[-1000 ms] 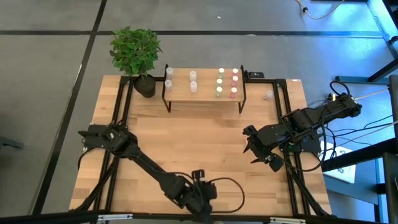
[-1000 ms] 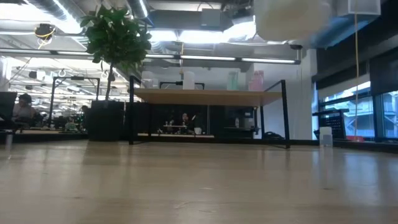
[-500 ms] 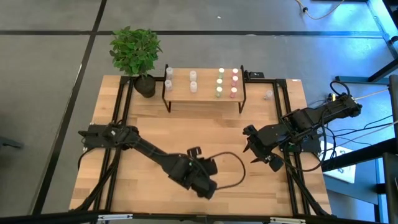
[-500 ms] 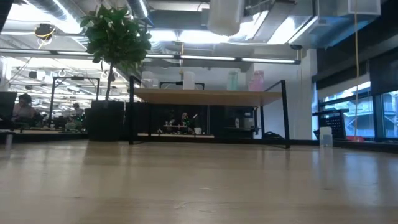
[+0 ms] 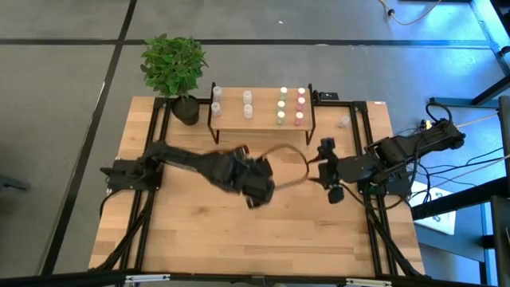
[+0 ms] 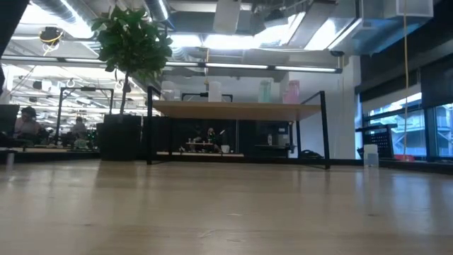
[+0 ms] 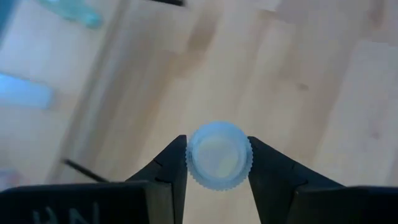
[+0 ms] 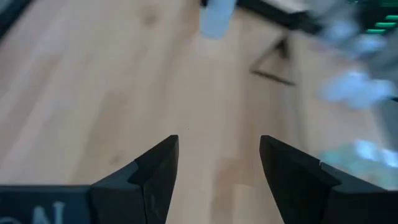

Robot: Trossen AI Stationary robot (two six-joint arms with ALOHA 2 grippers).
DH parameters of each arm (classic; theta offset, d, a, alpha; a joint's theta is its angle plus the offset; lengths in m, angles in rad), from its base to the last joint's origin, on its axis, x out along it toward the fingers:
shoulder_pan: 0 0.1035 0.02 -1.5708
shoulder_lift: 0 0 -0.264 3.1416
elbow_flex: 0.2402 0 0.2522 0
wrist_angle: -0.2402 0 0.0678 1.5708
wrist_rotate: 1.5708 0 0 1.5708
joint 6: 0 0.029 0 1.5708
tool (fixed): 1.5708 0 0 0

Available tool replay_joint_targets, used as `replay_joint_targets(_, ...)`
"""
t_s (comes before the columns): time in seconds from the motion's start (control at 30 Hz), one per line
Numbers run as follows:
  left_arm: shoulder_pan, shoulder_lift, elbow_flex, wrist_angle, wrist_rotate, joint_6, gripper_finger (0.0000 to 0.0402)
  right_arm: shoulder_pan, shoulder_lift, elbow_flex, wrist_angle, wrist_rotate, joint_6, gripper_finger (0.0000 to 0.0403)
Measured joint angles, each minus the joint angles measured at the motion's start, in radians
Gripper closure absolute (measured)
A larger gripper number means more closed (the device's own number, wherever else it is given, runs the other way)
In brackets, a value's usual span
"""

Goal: Pick and place medicine bottles onto shelf by color
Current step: Put the white pill bottle on the shelf aligned with the other white pill bottles

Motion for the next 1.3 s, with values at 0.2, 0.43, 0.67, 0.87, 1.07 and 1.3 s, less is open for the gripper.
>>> replay_joint_targets(0.2,0.121,-0.071,0.0,-0.035,0.0,0.14,0.028,0.0,-0.014,0.0,0.041,0.201,0.027,0.0176)
replay_joint_targets(0.43,0.273,-0.097,0.0,-0.034,0.063,0.283,0.028,-0.003,-0.014,0.0,0.053,0.313,0.083,0.0176)
replay_joint_targets(0.67,0.354,-0.094,-0.055,0.052,0.069,0.37,0.028,-0.022,-0.014,0.0,0.052,0.323,0.133,0.0176)
replay_joint_targets(0.87,0.336,-0.096,-0.131,0.031,0.035,0.326,0.028,-0.06,-0.014,0.0,0.046,0.322,0.15,0.0176)
replay_joint_targets(1.07,0.272,-0.118,-0.171,-0.049,-0.045,0.264,0.028,-0.092,-0.014,0.0,0.035,0.322,0.155,0.0176)
replay_joint_targets(1.3,0.264,-0.272,-0.29,-0.053,-0.052,0.151,0.028,-0.118,-0.014,0.0,0.032,0.305,0.155,0.0176)
